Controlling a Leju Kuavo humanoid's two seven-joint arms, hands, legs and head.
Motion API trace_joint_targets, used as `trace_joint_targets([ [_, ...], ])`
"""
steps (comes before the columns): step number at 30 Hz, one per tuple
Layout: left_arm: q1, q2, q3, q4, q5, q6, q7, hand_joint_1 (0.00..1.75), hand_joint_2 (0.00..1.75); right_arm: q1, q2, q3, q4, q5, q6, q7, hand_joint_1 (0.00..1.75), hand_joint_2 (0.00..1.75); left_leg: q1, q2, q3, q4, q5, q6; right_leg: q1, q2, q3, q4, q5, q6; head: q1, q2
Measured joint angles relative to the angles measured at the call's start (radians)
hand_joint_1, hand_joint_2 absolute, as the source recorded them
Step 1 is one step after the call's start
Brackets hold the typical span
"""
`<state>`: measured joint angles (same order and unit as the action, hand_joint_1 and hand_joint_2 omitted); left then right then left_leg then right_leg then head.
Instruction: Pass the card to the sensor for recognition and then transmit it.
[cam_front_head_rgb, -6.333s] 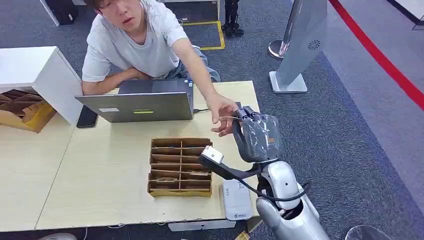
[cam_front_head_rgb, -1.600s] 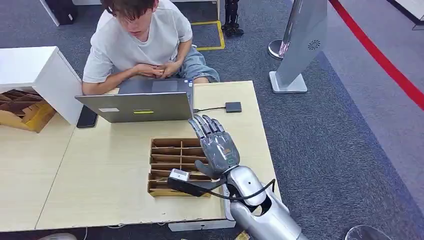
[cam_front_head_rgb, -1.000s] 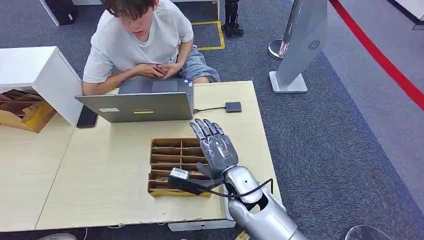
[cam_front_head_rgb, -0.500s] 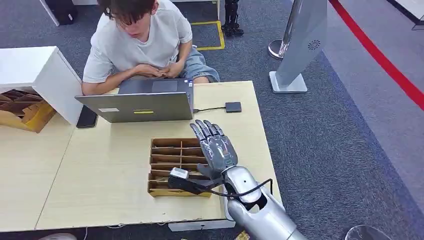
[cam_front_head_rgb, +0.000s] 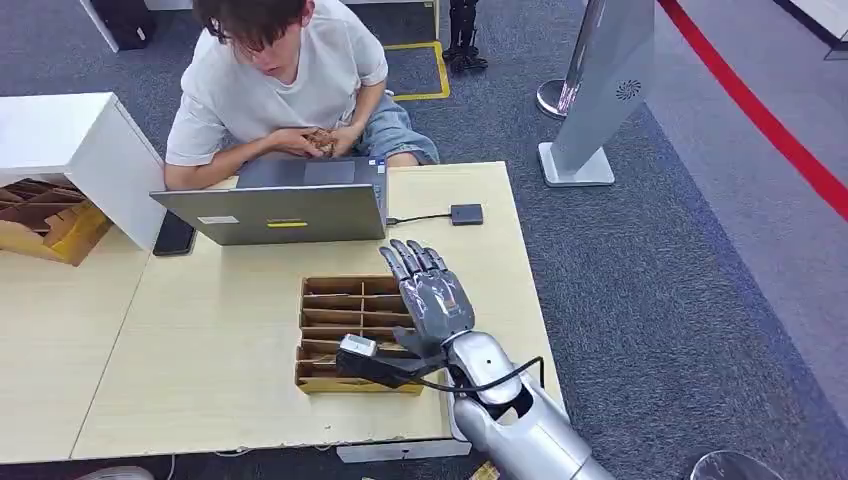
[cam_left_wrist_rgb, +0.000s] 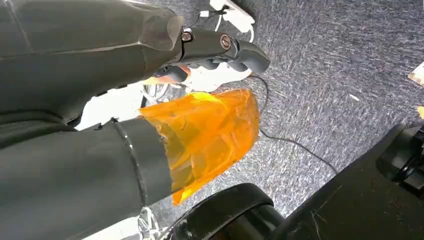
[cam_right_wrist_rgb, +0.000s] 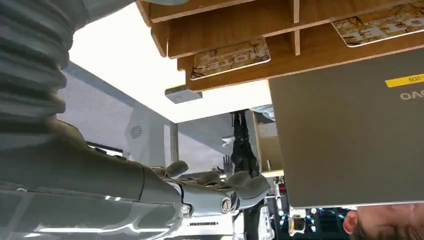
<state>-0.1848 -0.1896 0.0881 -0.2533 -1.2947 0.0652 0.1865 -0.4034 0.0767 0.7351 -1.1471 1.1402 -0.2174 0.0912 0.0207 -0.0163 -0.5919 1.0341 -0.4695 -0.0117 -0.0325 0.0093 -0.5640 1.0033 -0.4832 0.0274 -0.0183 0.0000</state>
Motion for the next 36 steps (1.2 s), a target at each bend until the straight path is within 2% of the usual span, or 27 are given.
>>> trace_joint_targets([
  [6, 0.000, 0.000, -0.001, 0.000, -0.001, -0.002, 0.000, 0.00, 0.00, -0.005, 0.005, 0.000, 0.008, 0.000, 0.005, 0.000, 0.05, 1.75, 0.000, 0.000, 0.000, 0.000, 0.000, 0.000, 0.000, 0.000, 0.000, 0.000, 0.000, 0.000, 0.000, 0.000],
  [12, -0.001, 0.000, -0.001, 0.000, -0.001, -0.003, 0.000, 0.00, 0.00, -0.010, 0.010, 0.000, 0.014, -0.002, 0.012, 0.000, 0.24, 1.75, 0.000, 0.000, 0.000, 0.000, 0.000, 0.000, 0.000, 0.000, 0.000, 0.000, 0.000, 0.000, 0.000, 0.000],
  [13, -0.001, 0.000, -0.001, 0.000, -0.001, -0.003, 0.000, 0.00, 0.00, -0.010, 0.012, 0.000, 0.014, -0.002, 0.012, 0.000, 0.38, 1.75, 0.000, 0.000, 0.000, 0.000, 0.000, 0.000, 0.000, 0.000, 0.000, 0.000, 0.000, 0.000, 0.000, 0.000],
  [15, -0.001, 0.000, -0.001, 0.000, -0.001, -0.003, 0.000, 0.00, 0.00, -0.011, 0.013, 0.000, 0.015, -0.002, 0.012, 0.000, 0.37, 1.75, 0.000, 0.000, 0.000, 0.000, 0.000, 0.000, 0.000, 0.000, 0.000, 0.000, 0.000, 0.000, 0.000, 0.000],
  [16, -0.001, 0.000, -0.001, 0.000, -0.001, -0.003, 0.000, 0.00, 0.00, -0.012, 0.014, 0.000, 0.016, -0.002, 0.012, 0.000, 0.42, 1.75, 0.000, 0.000, 0.000, 0.000, 0.000, 0.000, 0.000, 0.000, 0.000, 0.000, 0.000, 0.000, 0.000, 0.000],
  [18, -0.001, 0.000, -0.001, 0.000, -0.001, -0.003, 0.000, 0.00, 0.00, -0.013, 0.014, 0.000, 0.016, -0.002, 0.013, 0.000, 0.65, 1.75, 0.000, 0.000, 0.000, 0.000, 0.000, 0.000, 0.000, 0.000, 0.000, 0.000, 0.000, 0.000, 0.000, 0.000],
  [20, -0.002, 0.000, -0.001, 0.000, -0.001, -0.004, 0.000, 0.00, 0.00, -0.014, 0.015, 0.000, 0.016, -0.002, 0.013, 0.000, 0.66, 1.75, 0.000, 0.000, 0.000, 0.000, 0.000, 0.000, 0.000, 0.000, 0.000, 0.000, 0.000, 0.000, 0.000, 0.000],
  [21, -0.002, 0.000, -0.001, 0.000, -0.001, -0.004, 0.000, 0.00, 0.00, -0.015, 0.015, 0.000, 0.017, -0.002, 0.013, 0.000, 0.73, 1.75, 0.000, 0.000, 0.000, 0.000, 0.000, 0.000, 0.000, 0.000, 0.000, 0.000, 0.000, 0.000, 0.000, 0.000],
  [22, -0.002, 0.000, -0.001, 0.000, -0.001, -0.005, 0.000, 0.00, 0.00, -0.015, 0.015, 0.000, 0.017, -0.002, 0.013, 0.000, 0.98, 1.75, 0.000, 0.000, 0.000, 0.000, 0.000, 0.000, 0.000, 0.000, 0.000, 0.000, 0.000, 0.000, 0.000, 0.000],
  [23, -0.002, 0.000, -0.001, 0.000, -0.001, -0.005, 0.000, 0.00, 0.00, -0.015, 0.015, 0.000, 0.017, -0.002, 0.013, 0.000, 1.05, 1.75, 0.000, 0.000, 0.000, 0.000, 0.000, 0.000, 0.000, 0.000, 0.000, 0.000, 0.000, 0.000, 0.000, 0.000],
  [24, -0.002, 0.000, -0.001, 0.000, -0.001, -0.005, 0.000, 0.00, 0.00, -0.015, 0.015, 0.000, 0.018, -0.002, 0.013, 0.000, 1.03, 1.75, 0.000, 0.000, 0.000, 0.000, 0.000, 0.000, 0.000, 0.000, 0.000, 0.000, 0.000, 0.000, 0.000, 0.000],
  [25, -0.002, 0.000, -0.001, 0.000, -0.001, -0.005, 0.000, 0.00, 0.00, -0.015, 0.015, 0.000, 0.018, -0.002, 0.013, 0.000, 0.94, 1.75, 0.000, 0.000, 0.000, 0.000, 0.000, 0.000, 0.000, 0.000, 0.000, 0.000, 0.000, 0.000, 0.000, 0.000],
  [34, -0.004, 0.000, -0.001, 0.000, -0.001, -0.006, 0.000, 0.00, 0.00, -0.020, 0.021, 0.000, 0.024, -0.002, 0.015, 0.000, 0.94, 1.75, 0.000, 0.000, 0.000, 0.000, 0.000, 0.000, 0.000, 0.000, 0.000, 0.000, 0.000, 0.000, 0.000, 0.000],
  [36, -0.004, 0.000, -0.002, 0.000, -0.001, -0.006, 0.000, 0.00, 0.00, -0.022, 0.021, 0.000, 0.025, -0.002, 0.015, 0.000, 0.87, 1.75, 0.000, 0.000, 0.000, 0.000, 0.000, 0.000, 0.000, 0.000, 0.000, 0.000, 0.000, 0.000, 0.000, 0.000],
])
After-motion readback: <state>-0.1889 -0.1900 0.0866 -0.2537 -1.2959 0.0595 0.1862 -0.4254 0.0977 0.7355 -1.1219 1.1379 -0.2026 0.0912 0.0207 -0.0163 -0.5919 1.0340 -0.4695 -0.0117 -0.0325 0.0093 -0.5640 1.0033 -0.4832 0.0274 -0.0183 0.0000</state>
